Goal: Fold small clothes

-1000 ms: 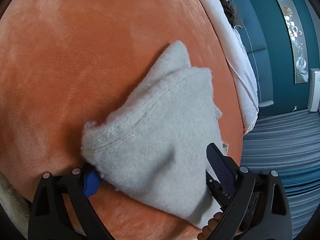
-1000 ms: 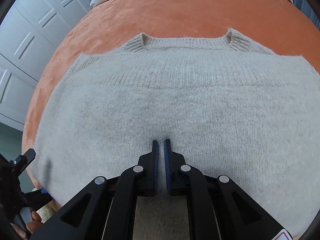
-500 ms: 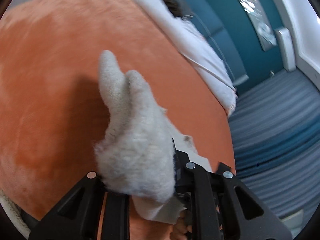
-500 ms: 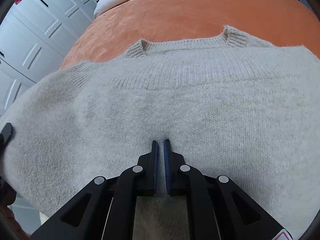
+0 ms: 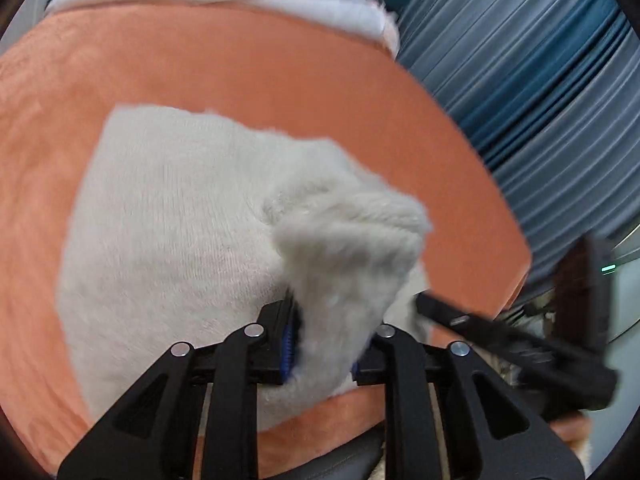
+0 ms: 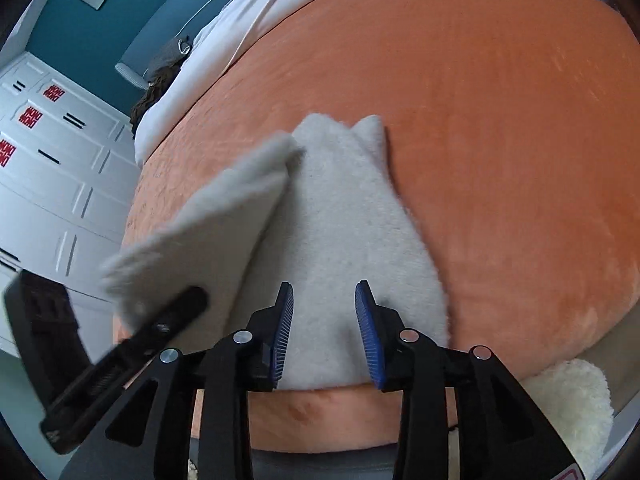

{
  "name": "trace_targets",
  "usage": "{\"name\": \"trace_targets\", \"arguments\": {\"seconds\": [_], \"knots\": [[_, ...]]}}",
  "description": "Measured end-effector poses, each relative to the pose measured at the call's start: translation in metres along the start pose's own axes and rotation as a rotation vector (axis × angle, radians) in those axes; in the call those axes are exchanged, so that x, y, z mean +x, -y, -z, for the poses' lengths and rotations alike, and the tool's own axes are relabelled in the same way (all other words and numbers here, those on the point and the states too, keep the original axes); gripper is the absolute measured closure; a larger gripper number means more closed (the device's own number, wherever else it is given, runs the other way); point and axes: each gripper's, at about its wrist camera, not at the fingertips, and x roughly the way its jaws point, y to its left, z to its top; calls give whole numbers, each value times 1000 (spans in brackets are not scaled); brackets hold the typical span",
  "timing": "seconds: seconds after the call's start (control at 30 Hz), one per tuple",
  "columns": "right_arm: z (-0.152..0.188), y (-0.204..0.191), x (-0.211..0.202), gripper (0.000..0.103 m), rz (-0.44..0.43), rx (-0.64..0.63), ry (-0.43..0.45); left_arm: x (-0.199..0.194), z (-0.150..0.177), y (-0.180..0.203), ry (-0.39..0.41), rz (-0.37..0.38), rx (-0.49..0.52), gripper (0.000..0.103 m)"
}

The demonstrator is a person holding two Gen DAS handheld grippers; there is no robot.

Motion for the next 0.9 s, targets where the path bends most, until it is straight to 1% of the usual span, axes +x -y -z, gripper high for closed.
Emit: {"name": "trace_targets", "arguments": {"seconds": [0.03,0.07,0.1,0.13,0.17,0.2,0.27,0.3,0.33,0.4,0.47,0.53,0.57,0.6,0.63,0.67,0.7,0.73,0.77,0.8,0.83,0.87,0.9], "knots": [[2,3,-4,64,-8,3,2,0,7,0,10,-9,-8,78],[3,4,-7,60,-19,5,3,-8,15,0,45,-3,-14,73],[4,3,-10,57,-33,5,8,-17,21,0,77,7,-13,58],[4,0,-13,49,-62,3,17,-28,28,-1,92,4,-5,44],[2,-3,-14,44,-82,0,20,-37,34,-1,96,-14,9,40],[0,-8,-14,43,-104,-1,19,-47,42,-3,99,-53,42,35],[-6,-20,-10,37,-156,-10,11,-52,52,-8,89,-135,104,28],[-13,-25,-7,35,-163,-25,6,-54,60,-14,81,-194,132,26],[-16,-32,-2,32,-159,-45,0,-56,67,-21,71,-236,148,26],[-21,-41,11,32,-134,-62,-28,-53,76,-38,43,-323,166,26],[-24,-47,30,32,-126,-57,-80,-45,79,-52,33,-357,161,26],[-24,-55,50,31,-97,-55,-138,-42,86,-58,35,-356,137,26],[-23,-60,59,35,-78,-75,-161,-39,86,-61,38,-371,122,26],[-23,-65,66,42,-58,-97,-172,-42,83,-70,30,-388,115,28],[-23,-74,69,72,-46,-132,-176,-38,82,-72,17,-396,111,39],[-25,-82,67,77,-41,-164,-164,-34,79,-74,-2,-386,111,47],[-28,-91,57,79,-69,-183,-127,-33,78,-75,-22,-371,104,63],[-34,-99,36,81,-136,-194,-68,-34,76,-78,-31,-369,87,76],[-39,-104,17,82,-193,-196,-18,-36,73,-77,-34,-360,70,83],[-43,-108,-8,82,-261,-197,39,-39,71,-79,-32,-337,47,88],[-45,-109,-24,83,-293,-203,80,-41,70,-80,-29,-311,27,89],[-43,-106,-38,83,-279,-220,134,-42,68,-81,-28,-293,10,91],[-41,-99,-41,82,-234,-231,163,-41,67,-79,-34,-286,7,92]]}}
